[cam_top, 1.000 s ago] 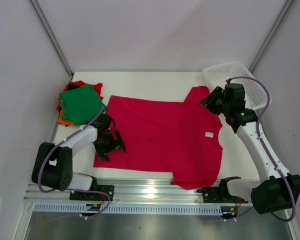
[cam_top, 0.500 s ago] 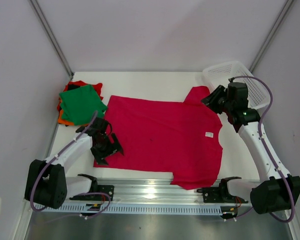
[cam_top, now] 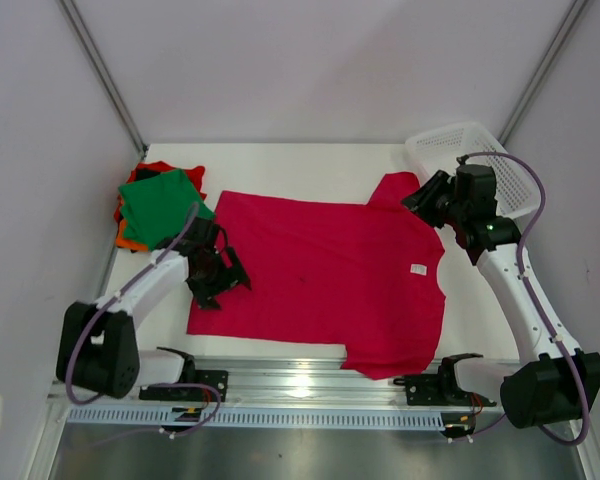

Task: Fold and stack the t-shirts
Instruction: Flatten out the tshirt

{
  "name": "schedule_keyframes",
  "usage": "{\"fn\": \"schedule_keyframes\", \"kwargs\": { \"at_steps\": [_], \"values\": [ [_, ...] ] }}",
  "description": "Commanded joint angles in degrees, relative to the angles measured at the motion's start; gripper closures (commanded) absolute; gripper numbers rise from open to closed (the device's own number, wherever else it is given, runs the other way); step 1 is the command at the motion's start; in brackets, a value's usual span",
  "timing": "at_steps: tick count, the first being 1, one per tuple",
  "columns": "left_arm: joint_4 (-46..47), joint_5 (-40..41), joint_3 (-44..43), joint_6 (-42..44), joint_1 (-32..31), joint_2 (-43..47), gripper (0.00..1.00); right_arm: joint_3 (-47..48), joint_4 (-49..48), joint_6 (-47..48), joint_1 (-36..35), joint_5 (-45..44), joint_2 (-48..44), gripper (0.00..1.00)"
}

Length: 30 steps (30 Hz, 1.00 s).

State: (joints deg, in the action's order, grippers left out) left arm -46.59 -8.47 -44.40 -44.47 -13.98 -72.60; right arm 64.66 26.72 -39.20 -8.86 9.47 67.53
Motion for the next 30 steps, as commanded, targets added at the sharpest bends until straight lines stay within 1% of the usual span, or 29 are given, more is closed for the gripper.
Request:
{"fn": "schedule_keyframes", "kwargs": {
  "at_steps": [1, 3, 11, 15, 19, 24, 30],
  "values": [
    [1.7, -0.2, -1.3, 1.8, -0.7, -7.3, 0.07, 2.2, -0.2, 0.0, 0.2, 0.5, -1.7, 0.67],
    [2.8, -1.2, 0.1, 1.7, -0.8, -9.9, 0.07, 2.4, -0.1, 0.1, 0.2, 0.4, -1.9, 0.67],
    [5.3, -4.8, 1.9, 1.5, -1.4, -15.3, 0.07, 2.0, -0.6, -0.2, 0.4, 0.5, -2.2, 0.67],
    [4.9, -7.6, 1.9, 1.3, -1.9, -14.5, 0.07, 1.9, -0.8, -0.3, 0.4, 0.5, -2.2, 0.67],
    [4.1, -8.2, 3.1, 1.0, -2.5, -13.6, 0.08, 1.8, -0.9, -0.2, 0.7, 0.8, -2.1, 0.67],
    [4.4, -9.7, 8.0, -0.2, -4.2, -12.0, 0.08, 1.6, -1.1, 0.0, 1.4, 1.8, -2.1, 0.67],
    [3.9, -8.9, 13.3, -1.8, -4.5, -7.7, 0.07, 0.7, -1.6, 0.3, 3.1, 3.6, -2.1, 0.67]
  ]
}}
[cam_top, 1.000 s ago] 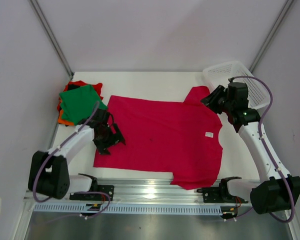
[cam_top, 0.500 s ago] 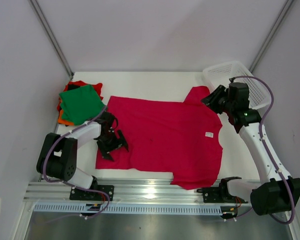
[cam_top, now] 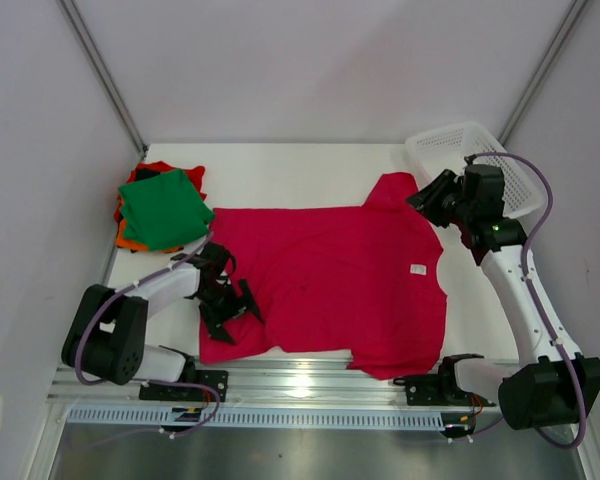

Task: Fold and stack the t-shirts
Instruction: Flatten out the tshirt

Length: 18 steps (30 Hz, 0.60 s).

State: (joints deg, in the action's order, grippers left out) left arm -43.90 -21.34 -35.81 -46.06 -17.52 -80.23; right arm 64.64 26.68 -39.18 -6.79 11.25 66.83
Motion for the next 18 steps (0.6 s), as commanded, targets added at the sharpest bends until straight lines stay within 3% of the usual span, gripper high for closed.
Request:
{"fn": "schedule_keyframes", "kwargs": {
  "at_steps": [1, 8, 18],
  "values": [
    [0.3, 4.0, 5.4, -0.9, -1.0, 1.5, 0.08, 0.7, -1.6, 0.2, 1.2, 2.5, -1.4, 0.67],
    [-3.5, 7.2, 5.1, -4.6, -1.0, 9.1, 0.08, 0.9, -1.5, 0.9, 2.1, 3.8, -1.2, 0.67],
    [-10.2, 17.7, -4.3, -1.1, 1.1, 6.6, 0.06, 0.9, -1.2, 1.6, 2.1, 3.7, -1.5, 0.67]
  ]
}}
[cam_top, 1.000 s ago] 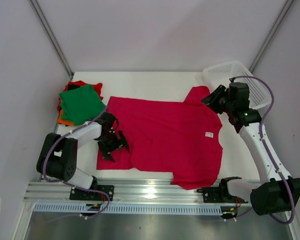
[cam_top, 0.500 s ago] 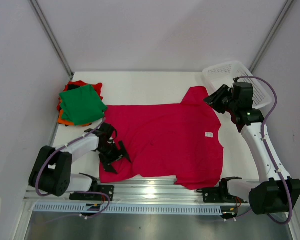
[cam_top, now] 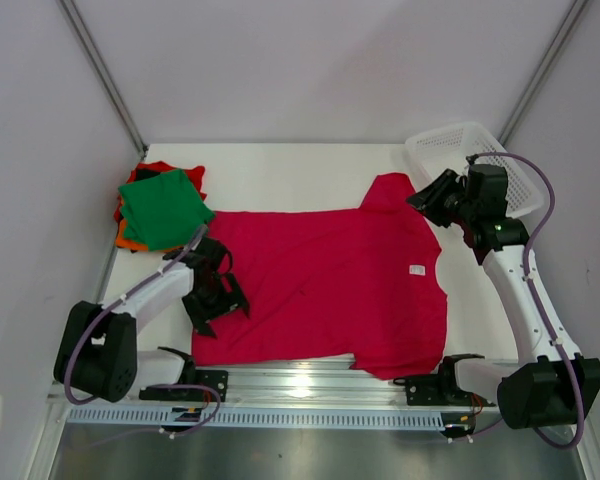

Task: Fold and stack the t-shirts
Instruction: Flatten out the tshirt

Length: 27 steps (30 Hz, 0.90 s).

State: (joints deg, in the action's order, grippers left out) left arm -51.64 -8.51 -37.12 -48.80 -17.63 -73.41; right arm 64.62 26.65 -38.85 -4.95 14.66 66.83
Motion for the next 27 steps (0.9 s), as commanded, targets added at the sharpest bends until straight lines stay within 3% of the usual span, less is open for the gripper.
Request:
{"fn": "schedule_keyframes", "kwargs": {
  "at_steps": [1, 15, 21, 27],
  "values": [
    [-2.3, 5.2, -3.8, 2.2, 1.6, -0.4, 0.06, 0.9, -0.9, 1.5, 0.3, 0.1, -1.9, 0.67],
    [1.0, 4.3, -19.3, 5.3, 2.3, -5.1, 0.07, 0.5, -2.6, 2.1, 0.4, -0.8, -3.0, 0.67],
    [0.0, 3.7, -31.4, 8.9, 2.3, -10.8, 0.07, -4.1, -13.3, 1.4, 0.5, 3.5, -1.8, 0.67],
    [-2.6, 3.7, -36.7, 9.3, 2.3, -14.0, 0.07, -5.8, -20.8, -2.2, 0.6, 1.5, 5.1, 0.66]
  ]
}}
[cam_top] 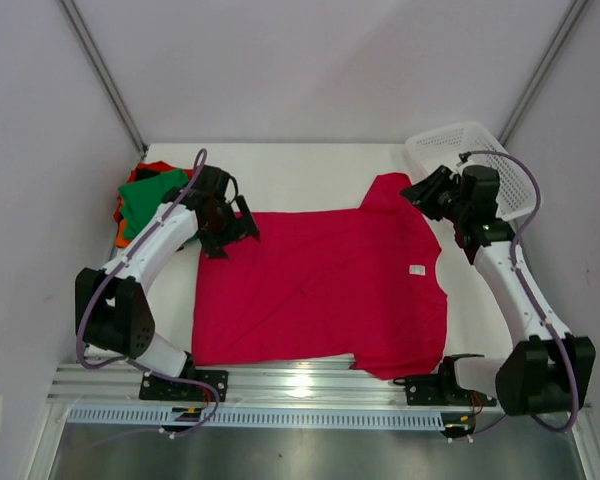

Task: Fold and stack the t-shirts
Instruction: Flatten out the tshirt

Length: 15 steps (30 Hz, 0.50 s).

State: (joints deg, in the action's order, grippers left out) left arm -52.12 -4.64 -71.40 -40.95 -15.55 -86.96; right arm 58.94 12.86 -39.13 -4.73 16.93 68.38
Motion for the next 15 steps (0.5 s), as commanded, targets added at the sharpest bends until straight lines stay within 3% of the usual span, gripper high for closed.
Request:
{"fn": "schedule_keyframes", "kwargs": {
  "at_steps": [1, 6, 10, 15],
  "values": [
    [-1.6, -0.5, -2.2, 1.3, 0.3, -0.1, 0.07, -0.1, -7.8, -3.6, 0.4, -2.5, 6.6, 0.67],
    [0.1, -2.6, 1.9, 0.4, 0.3, 2.2, 0.07, 2.5, -12.2, -10.9, 0.7, -10.4, 16.7, 0.67],
    [-0.1, -2.3, 4.1, 0.5, 0.3, 4.6, 0.07, 9.9, -4.4, -19.9, 0.7, -20.3, 25.6, 0.68],
    [-1.1, -1.2, 5.8, 0.4, 0.3, 7.9, 0.07, 9.7, -10.2, -31.2, 0.5, -20.4, 32.8, 0.68]
  ]
}}
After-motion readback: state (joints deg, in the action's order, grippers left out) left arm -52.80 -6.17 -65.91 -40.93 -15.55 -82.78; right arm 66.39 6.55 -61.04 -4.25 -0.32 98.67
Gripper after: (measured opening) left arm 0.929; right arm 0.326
